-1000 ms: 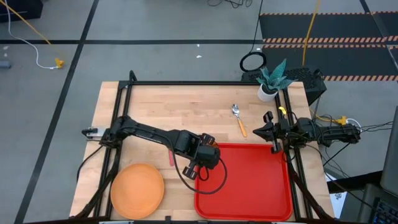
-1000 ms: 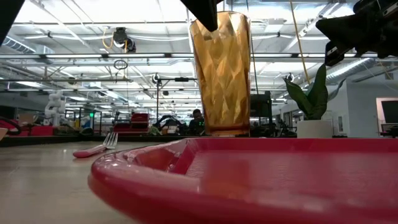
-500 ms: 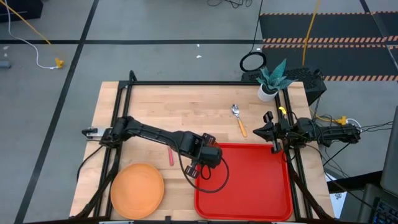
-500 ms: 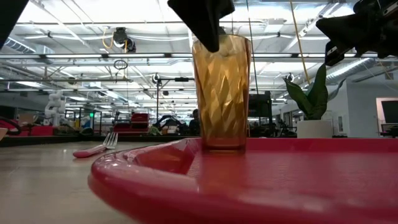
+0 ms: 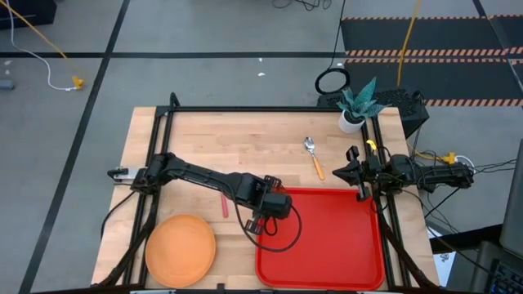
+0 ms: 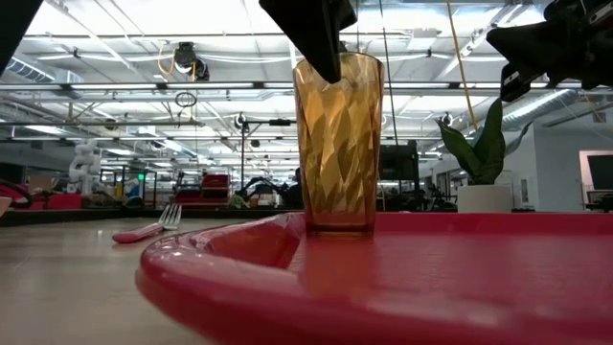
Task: Pick and place plate/cup/fork/spoon on tray
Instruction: Put the yellow cup on the red tray, then put the orange plate on the red tray
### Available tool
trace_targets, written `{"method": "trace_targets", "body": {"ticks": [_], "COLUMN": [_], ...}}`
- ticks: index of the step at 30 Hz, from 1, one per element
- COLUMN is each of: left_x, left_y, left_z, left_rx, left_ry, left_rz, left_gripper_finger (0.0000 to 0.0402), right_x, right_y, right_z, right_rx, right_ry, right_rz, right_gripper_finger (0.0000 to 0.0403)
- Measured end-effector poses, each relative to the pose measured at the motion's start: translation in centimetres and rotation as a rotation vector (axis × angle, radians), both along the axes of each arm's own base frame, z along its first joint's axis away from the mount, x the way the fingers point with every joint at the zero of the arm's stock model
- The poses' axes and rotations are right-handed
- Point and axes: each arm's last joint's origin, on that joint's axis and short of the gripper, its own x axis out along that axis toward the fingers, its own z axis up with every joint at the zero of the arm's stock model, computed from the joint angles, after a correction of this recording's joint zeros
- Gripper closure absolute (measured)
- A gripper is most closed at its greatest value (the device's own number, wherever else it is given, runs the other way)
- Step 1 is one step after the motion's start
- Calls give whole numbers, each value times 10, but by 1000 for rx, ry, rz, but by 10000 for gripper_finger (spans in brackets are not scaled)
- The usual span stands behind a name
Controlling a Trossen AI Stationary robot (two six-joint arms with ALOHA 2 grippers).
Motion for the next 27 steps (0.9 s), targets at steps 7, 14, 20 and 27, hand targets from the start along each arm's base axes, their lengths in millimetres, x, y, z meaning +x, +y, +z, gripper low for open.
{"method": "trace_targets", "body": {"ticks": [7, 14, 20, 27], "left_x": [-4, -16, -34, -65], "left_y": [2, 6, -6, -53], "left_z": [11, 41, 62, 82], "left_rx": [46, 23, -22, -72], "left_ry": [-46, -138, -178, -236], "left_rz": [58, 115, 148, 120], "left_gripper_finger": [278, 270, 270, 270], "right_x": [3, 13, 26, 43], "right_y": [-1, 0, 3, 18], "right_z": [-2, -2, 12, 32], "right_rx": [39, 35, 34, -12], "right_ry": [40, 147, 212, 215], "right_rz": [-38, -38, -15, 72], "right_gripper_finger": [403, 403, 403, 403]}}
